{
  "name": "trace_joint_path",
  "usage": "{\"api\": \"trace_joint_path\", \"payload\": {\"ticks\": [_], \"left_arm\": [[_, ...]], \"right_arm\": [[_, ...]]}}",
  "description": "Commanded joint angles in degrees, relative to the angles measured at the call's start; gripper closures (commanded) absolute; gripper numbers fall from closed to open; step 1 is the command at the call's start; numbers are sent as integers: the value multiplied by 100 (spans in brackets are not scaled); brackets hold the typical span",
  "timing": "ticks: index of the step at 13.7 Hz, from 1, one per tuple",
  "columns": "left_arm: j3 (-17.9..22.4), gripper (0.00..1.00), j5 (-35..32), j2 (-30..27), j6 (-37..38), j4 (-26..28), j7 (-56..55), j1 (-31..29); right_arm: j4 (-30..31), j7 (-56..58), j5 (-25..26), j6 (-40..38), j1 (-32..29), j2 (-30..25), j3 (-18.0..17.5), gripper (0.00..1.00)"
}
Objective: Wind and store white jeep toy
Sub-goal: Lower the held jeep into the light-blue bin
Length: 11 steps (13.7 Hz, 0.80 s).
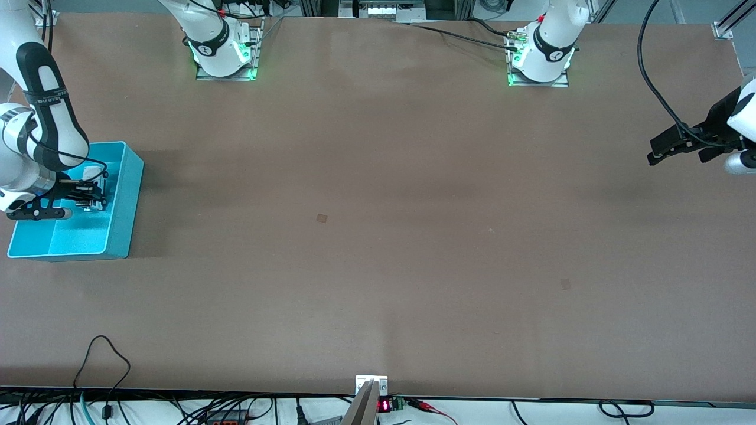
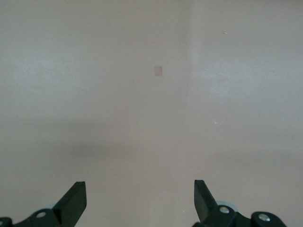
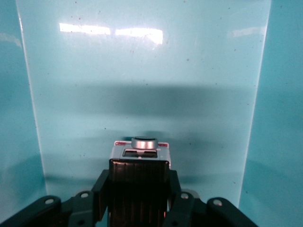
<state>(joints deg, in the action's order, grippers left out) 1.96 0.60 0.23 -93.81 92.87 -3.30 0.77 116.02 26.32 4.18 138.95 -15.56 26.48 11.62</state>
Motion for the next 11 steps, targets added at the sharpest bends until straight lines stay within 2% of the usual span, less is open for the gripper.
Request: {"api": "trace_joint_path", "payload": {"ticks": [1,2,4,5,7,11], "left_arm": [[-11,0,142,-155,73,135,31,-7],[-11,0,143,-146,82,118,40,-7],[-11,0,125,-129,91,91,40,2],[-11,0,125,-111,82,74,49,2],[-2,0,116,-111,56,56,66,-7],[-2,0,116,-111,56,65,110,-7]], "right_arm": [[-45,93,56,26,-79,6,-46,24],[-53,119,56,26,-79,-2,-46,24],[-62,172,56,26,-79,-3,-46,12],[-62,181,56,26,-79,-11,-46,10],[-79,163,56,18,-79,-55,-46,0],[-193,137,47,-332,-18,-537,-81,0]]}}
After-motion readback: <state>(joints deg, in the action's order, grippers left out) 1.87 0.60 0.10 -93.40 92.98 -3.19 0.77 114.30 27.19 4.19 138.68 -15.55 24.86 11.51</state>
